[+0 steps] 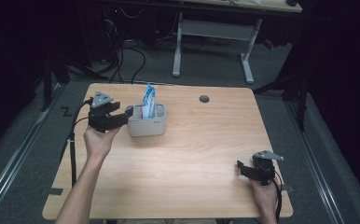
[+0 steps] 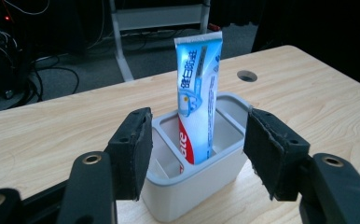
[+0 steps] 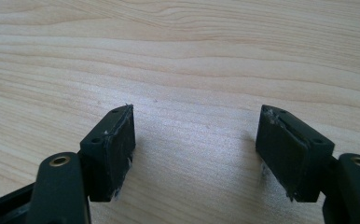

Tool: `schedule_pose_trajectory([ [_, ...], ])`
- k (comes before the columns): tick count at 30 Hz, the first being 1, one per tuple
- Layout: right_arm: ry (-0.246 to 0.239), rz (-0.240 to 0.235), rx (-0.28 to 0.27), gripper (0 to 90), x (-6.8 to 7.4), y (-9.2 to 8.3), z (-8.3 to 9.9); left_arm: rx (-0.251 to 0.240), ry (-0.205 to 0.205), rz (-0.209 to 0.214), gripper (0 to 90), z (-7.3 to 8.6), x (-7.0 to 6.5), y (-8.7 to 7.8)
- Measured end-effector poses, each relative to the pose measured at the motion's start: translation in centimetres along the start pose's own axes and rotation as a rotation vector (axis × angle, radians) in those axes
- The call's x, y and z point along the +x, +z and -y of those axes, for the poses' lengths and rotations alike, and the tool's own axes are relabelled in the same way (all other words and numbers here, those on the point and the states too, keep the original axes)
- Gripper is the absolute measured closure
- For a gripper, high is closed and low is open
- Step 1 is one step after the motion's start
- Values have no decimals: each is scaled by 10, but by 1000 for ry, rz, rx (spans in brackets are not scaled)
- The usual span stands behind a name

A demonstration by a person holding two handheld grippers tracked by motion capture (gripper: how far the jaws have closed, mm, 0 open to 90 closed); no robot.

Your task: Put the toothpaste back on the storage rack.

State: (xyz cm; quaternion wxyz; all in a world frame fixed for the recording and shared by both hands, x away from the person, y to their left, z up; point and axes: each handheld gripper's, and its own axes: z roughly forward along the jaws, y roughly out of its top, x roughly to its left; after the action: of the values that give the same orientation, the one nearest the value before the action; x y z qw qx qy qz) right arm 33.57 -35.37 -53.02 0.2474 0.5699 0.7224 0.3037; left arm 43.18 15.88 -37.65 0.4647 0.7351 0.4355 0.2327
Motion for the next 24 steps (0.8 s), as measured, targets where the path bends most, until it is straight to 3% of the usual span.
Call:
schedule_pose_trajectory([
  [24, 0, -1, 0, 283, 0, 0, 0, -18, -50, -2, 414, 23, 8, -19],
])
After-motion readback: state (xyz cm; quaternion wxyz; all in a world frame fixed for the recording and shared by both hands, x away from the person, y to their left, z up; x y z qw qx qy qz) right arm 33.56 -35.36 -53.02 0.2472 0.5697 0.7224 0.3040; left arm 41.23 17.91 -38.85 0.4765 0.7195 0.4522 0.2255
